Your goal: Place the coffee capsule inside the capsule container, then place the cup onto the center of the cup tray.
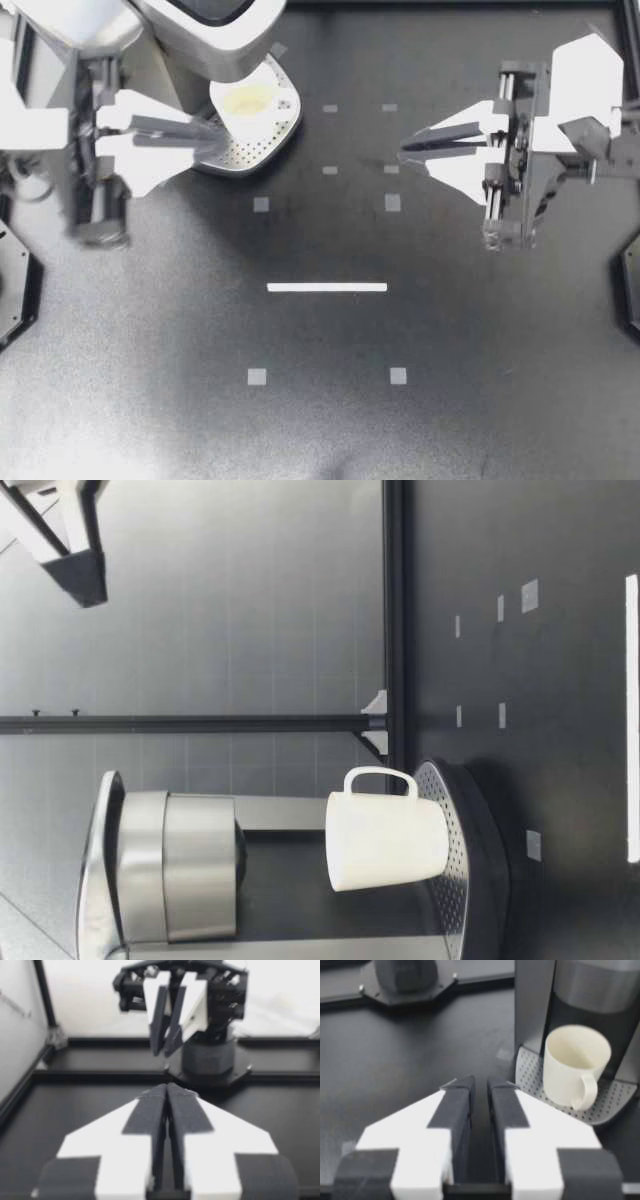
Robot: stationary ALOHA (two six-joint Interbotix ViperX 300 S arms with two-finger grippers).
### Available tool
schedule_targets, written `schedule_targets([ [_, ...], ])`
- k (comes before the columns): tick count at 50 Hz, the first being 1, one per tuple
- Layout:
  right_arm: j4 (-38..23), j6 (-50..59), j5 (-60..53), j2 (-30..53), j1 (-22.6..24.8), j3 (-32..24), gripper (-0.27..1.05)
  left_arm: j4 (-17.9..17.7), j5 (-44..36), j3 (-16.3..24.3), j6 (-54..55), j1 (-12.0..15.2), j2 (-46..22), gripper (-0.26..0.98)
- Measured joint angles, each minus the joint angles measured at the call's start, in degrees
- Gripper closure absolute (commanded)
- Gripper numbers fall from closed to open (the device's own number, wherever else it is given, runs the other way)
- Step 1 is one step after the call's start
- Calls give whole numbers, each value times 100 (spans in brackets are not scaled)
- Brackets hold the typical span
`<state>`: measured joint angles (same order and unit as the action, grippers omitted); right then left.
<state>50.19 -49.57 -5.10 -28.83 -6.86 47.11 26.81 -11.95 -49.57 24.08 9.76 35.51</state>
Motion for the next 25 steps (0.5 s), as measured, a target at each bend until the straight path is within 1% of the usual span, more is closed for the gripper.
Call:
schedule_targets([
  [5, 0, -9, -290, -70, 299, 18, 51, 0, -149, -79, -9, 0, 53, 63],
  [11, -9, -9, -580, -246, 545, 105, 51, -9, -360, -158, 0, 0, 70, 63],
  [16, -9, 35, -729, -413, 650, 255, 51, -9, -510, -220, 0, 9, 88, 63],
  [25, -9, 202, -870, -800, 686, 475, 51, -9, -598, -220, -9, 0, 97, 63],
])
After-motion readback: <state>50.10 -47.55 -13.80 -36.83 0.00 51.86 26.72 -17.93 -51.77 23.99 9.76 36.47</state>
